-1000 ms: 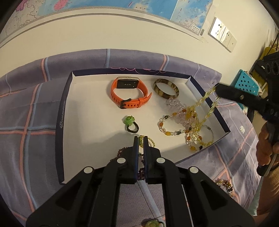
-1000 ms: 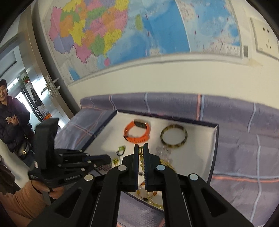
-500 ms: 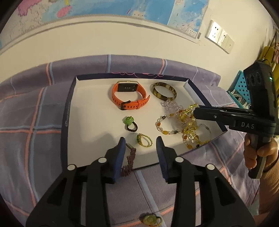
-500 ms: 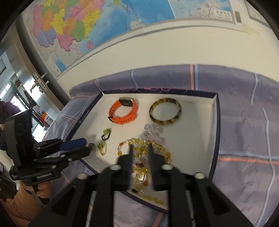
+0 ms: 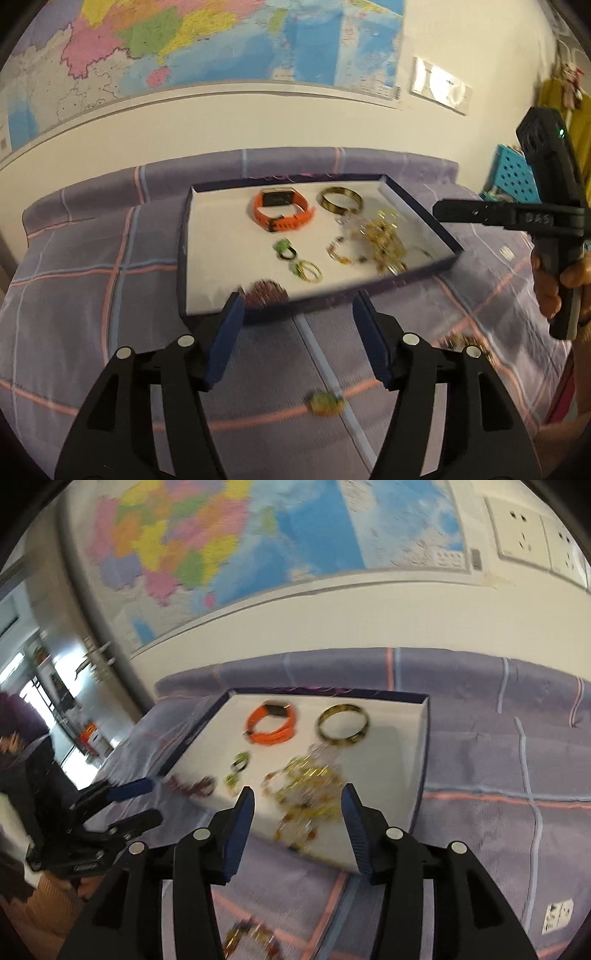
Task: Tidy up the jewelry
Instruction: 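Move both open grippers back toward the amber bead bracelet on the bed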
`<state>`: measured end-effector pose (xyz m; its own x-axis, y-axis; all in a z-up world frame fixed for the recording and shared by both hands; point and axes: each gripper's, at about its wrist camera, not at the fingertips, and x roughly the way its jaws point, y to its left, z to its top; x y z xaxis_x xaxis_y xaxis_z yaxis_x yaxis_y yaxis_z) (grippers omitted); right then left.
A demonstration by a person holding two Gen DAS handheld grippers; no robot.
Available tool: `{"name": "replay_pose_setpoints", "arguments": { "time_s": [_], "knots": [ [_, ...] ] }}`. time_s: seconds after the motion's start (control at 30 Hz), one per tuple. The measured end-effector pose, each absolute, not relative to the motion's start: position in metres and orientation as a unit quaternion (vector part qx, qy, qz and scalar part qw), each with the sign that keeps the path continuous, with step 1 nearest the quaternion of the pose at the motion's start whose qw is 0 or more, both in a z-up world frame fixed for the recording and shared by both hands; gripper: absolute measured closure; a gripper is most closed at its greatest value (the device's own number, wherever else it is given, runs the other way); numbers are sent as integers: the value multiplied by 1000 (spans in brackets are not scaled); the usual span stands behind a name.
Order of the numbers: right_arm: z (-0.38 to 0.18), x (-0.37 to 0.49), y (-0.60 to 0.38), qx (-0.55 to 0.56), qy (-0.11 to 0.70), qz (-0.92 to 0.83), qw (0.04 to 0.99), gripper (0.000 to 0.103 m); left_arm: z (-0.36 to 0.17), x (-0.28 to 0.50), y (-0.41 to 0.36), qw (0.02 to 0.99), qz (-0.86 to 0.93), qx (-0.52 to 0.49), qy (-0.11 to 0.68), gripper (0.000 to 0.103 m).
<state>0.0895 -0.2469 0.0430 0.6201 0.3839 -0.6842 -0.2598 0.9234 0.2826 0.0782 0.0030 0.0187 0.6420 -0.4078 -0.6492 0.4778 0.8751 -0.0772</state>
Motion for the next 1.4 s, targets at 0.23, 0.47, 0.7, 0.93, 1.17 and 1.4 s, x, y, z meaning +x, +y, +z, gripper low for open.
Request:
{"name": "replay_pose_setpoints", "arguments": {
  "time_s": [0.23, 0.47, 0.7, 0.93, 1.17, 1.4],
  "knots": [
    [23, 39, -228, 23, 429, 198, 881, 56, 8, 53, 11, 897, -251, 69, 356, 42],
    [-3, 9, -228, 22, 456, 183, 870, 56, -8, 34, 11, 886, -256, 76, 379, 44],
    [-15, -6, -229, 24, 453, 161, 877, 57, -15, 26, 2, 878, -260, 84, 394, 53],
    [-17, -6, -217, -2, 445, 153, 882, 63, -25, 35, -14, 872, -243, 89, 416, 72],
    [-19, -4, -208, -42, 438, 139, 887, 86, -25, 33, -15, 875, -233, 91, 414, 84],
    [-14, -4, -204, -33, 435, 158, 886, 95, -23, 35, -11, 874, -240, 68, 417, 86]
  ]
}}
